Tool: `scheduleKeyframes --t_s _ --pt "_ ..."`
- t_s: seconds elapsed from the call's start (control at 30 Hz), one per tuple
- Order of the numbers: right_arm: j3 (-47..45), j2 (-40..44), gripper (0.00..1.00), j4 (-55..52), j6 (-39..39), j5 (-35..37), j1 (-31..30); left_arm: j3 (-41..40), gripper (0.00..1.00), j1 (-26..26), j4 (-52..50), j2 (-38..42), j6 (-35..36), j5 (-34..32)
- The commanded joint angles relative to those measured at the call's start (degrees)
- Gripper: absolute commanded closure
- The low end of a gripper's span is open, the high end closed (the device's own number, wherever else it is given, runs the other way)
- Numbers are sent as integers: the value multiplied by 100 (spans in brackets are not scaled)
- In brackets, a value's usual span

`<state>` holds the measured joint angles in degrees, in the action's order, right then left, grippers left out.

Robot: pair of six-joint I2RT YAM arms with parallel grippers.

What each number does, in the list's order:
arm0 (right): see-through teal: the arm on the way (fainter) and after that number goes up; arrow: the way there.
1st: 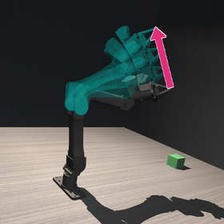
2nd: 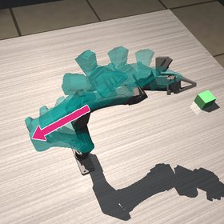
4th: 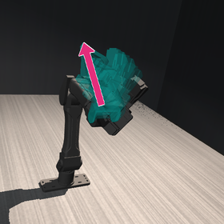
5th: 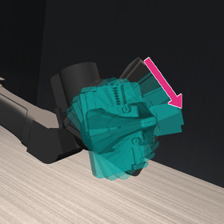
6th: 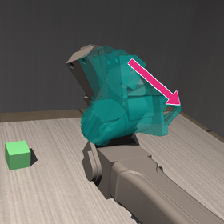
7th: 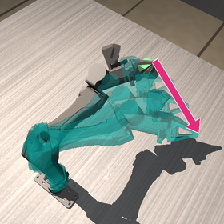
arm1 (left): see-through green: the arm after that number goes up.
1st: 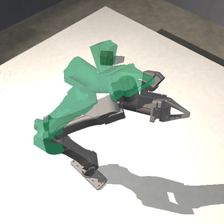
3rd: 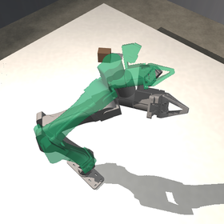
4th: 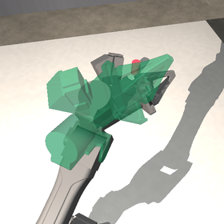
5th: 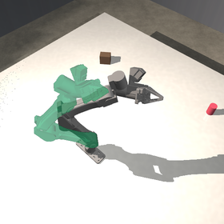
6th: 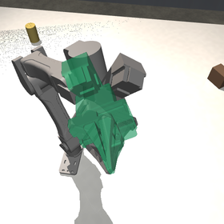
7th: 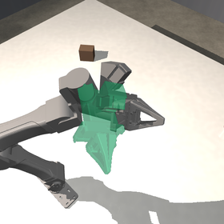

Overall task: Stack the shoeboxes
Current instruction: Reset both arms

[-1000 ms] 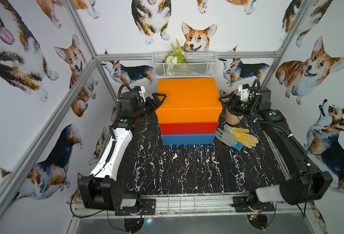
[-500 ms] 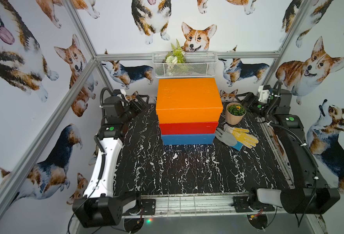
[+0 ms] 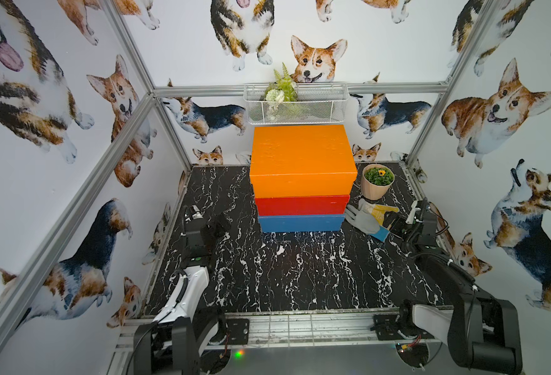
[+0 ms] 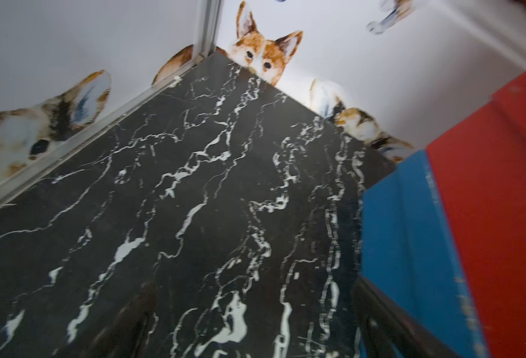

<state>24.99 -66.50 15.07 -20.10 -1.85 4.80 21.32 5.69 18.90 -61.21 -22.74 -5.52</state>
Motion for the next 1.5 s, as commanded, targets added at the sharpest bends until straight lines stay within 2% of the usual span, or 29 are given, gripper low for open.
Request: scheduleKeyframes --t_s 0.0,0.03,0.07,0.17,0.3,0.37,0.4,0.47,0.5,0.53,0.57,0.6,0.63,0.7,0.73,0.8,0.97,1.47 --pt "-325 -390 0 1507 1070 556 -384 -758 0 -120 2107 -561 935 -912" --pt "-461 -525 0 1869 1277 541 -479 -945 0 -146 2669 -839 901 -1138" --pt "-494 -639 0 2097 1331 707 -541 -971 0 -147 2820 -942 738 -1119" --pt "-555 -700 0 2250 1561 719 -625 -729 0 -202 2828 -1245 852 -762" --pt "-776 -1894 0 3927 1620 1012 -659 -403 0 -247 2675 -1511 1192 -353" --pt "-578 -1532 0 2873 1610 984 -682 -386 0 -430 2866 -1626 1515 -483" --pt "-510 -1401 0 2619 1601 954 -697 -626 0 -671 3608 -1869 1840 -633" --pt "-770 -1741 0 3730 1641 938 -699 -900 0 -787 5687 -3158 2232 -158" --pt "-834 -1823 0 3917 1693 1024 -714 -977 0 -809 5958 -3243 2297 -17" --pt "-715 -1649 0 3359 1604 1114 -717 -868 0 -783 4837 -2714 2104 -154" --pt "-592 -1543 0 2941 1573 1156 -717 -610 0 -789 4274 -2628 1975 -498" --pt "-515 -1500 0 2789 1566 1115 -703 -511 0 -794 4420 -2853 2039 -580" --pt "-607 -1575 0 3111 1565 1115 -698 -441 0 -842 4461 -2917 2105 -632" --pt "-753 -1808 0 3753 1601 1140 -693 -252 0 -859 3883 -2819 2038 -692" --pt "-741 -1778 0 3645 1598 1131 -693 -213 0 -922 3977 -2892 2129 -776" --pt "-613 -1612 0 3112 1570 1142 -696 -25 0 -957 3545 -2851 2187 -622" --pt "-733 -1760 0 3611 1586 1134 -695 22 0 -1097 3489 -2872 2294 -802" --pt "-696 -1726 0 3494 1579 1128 -693 83 0 -1098 3420 -2905 2292 -795"
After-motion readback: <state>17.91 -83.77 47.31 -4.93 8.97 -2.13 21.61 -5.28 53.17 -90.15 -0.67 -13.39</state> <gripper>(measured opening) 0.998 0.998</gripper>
